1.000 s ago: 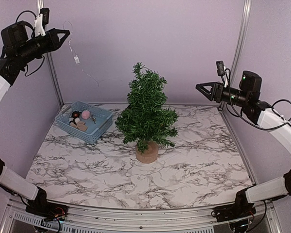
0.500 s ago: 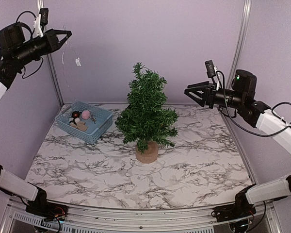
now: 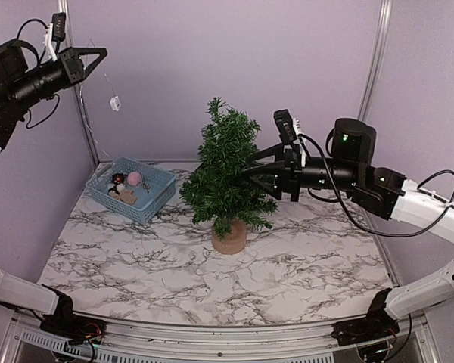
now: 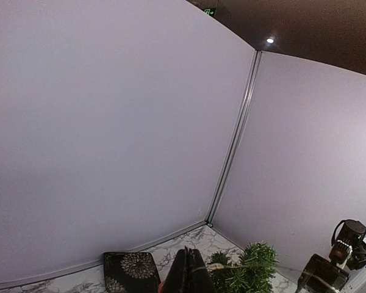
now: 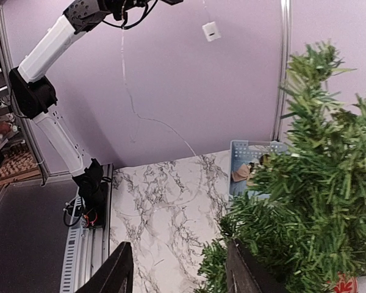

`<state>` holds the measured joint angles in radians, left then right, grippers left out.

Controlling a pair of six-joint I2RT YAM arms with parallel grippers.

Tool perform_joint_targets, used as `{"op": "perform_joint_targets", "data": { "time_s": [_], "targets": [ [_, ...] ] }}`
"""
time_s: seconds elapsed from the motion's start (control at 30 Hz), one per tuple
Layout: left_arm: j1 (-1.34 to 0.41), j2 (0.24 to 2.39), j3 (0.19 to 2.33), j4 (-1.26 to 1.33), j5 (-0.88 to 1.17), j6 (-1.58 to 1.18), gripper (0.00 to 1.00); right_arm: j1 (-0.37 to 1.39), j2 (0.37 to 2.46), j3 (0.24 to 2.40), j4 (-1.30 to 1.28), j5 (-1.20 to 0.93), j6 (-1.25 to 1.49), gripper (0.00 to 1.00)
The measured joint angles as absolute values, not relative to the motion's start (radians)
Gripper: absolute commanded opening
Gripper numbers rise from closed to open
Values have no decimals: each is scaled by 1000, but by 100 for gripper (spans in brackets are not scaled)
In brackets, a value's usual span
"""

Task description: Decorate the small christmas tree

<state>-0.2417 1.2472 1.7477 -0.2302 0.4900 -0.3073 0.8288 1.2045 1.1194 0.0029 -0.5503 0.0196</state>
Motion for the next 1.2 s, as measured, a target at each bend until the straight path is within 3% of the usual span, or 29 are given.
{"op": "perform_joint_targets", "data": {
  "time_s": [0.3, 0.67, 1.2],
  "targets": [
    [-244, 1195, 1674, -113, 561, -399, 0, 1026, 1303, 1038, 161, -408, 56, 45],
    [-250, 1144, 1608, 21, 614, -482, 0, 1117, 1452, 957, 413, -299, 212, 48],
    [-263, 1145, 1584, 118, 647, -539, 0, 1168, 1727, 958, 763, -263, 400, 69]
  ]
}}
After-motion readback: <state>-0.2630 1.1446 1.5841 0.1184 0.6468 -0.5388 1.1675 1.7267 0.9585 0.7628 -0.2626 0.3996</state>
